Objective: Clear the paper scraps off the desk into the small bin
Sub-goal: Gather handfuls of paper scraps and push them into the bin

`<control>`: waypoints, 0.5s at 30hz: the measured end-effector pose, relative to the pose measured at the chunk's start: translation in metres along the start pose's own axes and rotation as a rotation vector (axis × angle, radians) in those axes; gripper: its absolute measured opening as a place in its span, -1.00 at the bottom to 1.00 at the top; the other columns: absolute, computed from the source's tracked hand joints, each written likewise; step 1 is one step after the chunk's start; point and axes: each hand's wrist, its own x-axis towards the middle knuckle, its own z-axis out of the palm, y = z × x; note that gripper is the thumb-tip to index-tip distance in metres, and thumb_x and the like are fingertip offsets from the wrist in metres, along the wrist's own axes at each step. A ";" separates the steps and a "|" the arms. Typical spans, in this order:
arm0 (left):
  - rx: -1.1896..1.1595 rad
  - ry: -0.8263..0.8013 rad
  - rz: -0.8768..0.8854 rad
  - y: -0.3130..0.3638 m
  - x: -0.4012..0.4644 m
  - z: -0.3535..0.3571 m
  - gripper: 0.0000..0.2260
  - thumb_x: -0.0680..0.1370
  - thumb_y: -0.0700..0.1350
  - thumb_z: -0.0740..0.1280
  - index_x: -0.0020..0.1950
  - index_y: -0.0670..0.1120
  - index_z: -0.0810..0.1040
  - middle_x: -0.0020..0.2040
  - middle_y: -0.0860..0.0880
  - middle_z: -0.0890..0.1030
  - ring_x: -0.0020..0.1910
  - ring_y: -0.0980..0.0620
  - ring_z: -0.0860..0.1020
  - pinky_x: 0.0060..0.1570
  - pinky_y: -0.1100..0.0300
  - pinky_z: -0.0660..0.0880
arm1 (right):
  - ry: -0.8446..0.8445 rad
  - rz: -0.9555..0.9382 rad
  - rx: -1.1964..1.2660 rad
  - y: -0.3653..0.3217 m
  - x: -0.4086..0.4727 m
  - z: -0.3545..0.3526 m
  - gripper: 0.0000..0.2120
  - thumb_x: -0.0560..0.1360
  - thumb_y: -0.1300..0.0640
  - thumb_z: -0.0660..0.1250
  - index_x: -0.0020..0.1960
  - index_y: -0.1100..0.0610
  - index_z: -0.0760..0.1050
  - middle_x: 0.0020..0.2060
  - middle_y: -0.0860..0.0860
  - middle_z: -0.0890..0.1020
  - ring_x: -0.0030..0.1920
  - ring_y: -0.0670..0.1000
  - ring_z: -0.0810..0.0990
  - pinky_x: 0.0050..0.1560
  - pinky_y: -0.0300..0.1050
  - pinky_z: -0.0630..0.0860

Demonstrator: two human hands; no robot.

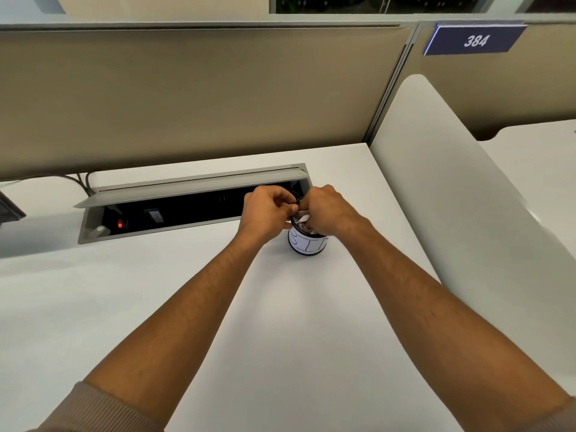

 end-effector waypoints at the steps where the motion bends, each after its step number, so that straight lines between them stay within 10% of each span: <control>1: 0.001 0.003 0.003 0.000 0.000 0.000 -0.93 0.48 -0.26 0.44 -0.04 -0.20 0.65 -0.17 -0.14 0.67 -0.22 0.01 0.68 -0.26 0.11 0.66 | -0.013 -0.018 -0.006 0.003 0.000 -0.004 -0.76 0.46 0.24 0.38 0.09 0.05 0.64 0.00 0.13 0.57 -0.10 0.11 0.51 -0.16 -0.12 0.44; 15: -0.017 0.026 0.004 -0.006 -0.001 0.003 -0.91 0.49 -0.25 0.43 -0.01 -0.18 0.66 -0.15 -0.10 0.67 -0.19 0.03 0.67 -0.29 0.20 0.64 | -0.026 -0.018 -0.034 0.000 0.007 0.017 -0.83 0.53 0.17 0.32 0.09 0.19 0.57 -0.10 0.12 0.50 -0.19 0.07 0.46 -0.18 -0.14 0.41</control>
